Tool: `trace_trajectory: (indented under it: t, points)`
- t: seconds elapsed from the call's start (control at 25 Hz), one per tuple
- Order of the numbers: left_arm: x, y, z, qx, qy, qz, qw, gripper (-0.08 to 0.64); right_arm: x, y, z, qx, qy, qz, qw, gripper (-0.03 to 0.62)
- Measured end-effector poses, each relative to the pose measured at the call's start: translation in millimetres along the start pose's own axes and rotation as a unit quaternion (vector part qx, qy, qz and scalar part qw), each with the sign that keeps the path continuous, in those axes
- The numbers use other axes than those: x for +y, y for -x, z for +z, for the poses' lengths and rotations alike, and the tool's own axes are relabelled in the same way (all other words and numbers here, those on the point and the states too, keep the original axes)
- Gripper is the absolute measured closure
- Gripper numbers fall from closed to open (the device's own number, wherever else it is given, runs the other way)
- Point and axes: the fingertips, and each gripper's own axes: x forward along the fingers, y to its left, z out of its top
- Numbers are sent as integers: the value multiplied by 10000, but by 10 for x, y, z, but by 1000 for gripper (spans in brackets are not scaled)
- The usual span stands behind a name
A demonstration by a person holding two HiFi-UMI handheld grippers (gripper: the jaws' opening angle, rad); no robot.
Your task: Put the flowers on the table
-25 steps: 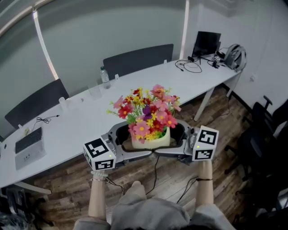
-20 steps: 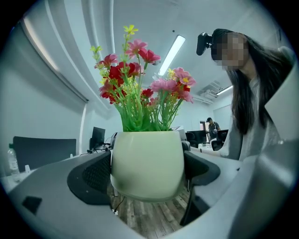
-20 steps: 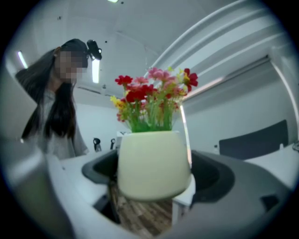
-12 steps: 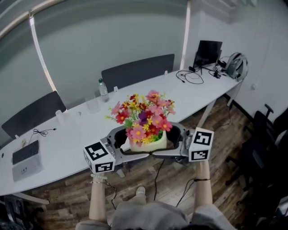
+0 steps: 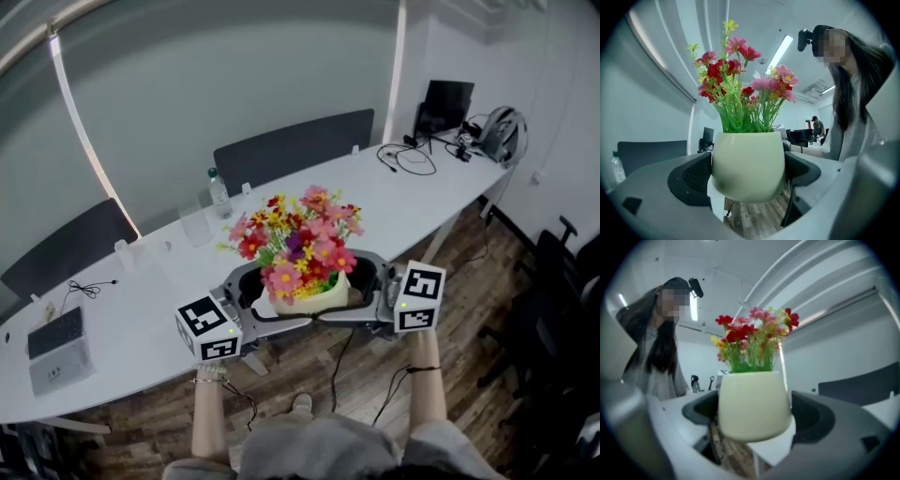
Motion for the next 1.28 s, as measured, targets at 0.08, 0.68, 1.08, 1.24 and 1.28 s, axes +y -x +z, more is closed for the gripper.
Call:
trace_trajectory:
  t: [0.08,0.68,1.08,1.24,1.28]
  points:
    - [63,-2,-11,5,-8,8,10000,74,-57,-29,-9,30,-7,17,10000,115]
    - [135,-26,-66,176,-50,2,9998,74,-129,-51,-50,133,57,-4,9999,115]
    - [916,-231,-265,230,71,154,9996,74,-940,-215,-215,406,-104,159,9990,115]
    - [1080,-409,-315,276,131,399,9987,74,-1171,-131,-255,491,-133,403,9979,115]
    - [1122,-450,-340,298,142,451,9984,74,-1230,-114,-279,527,-130,457,9975,115]
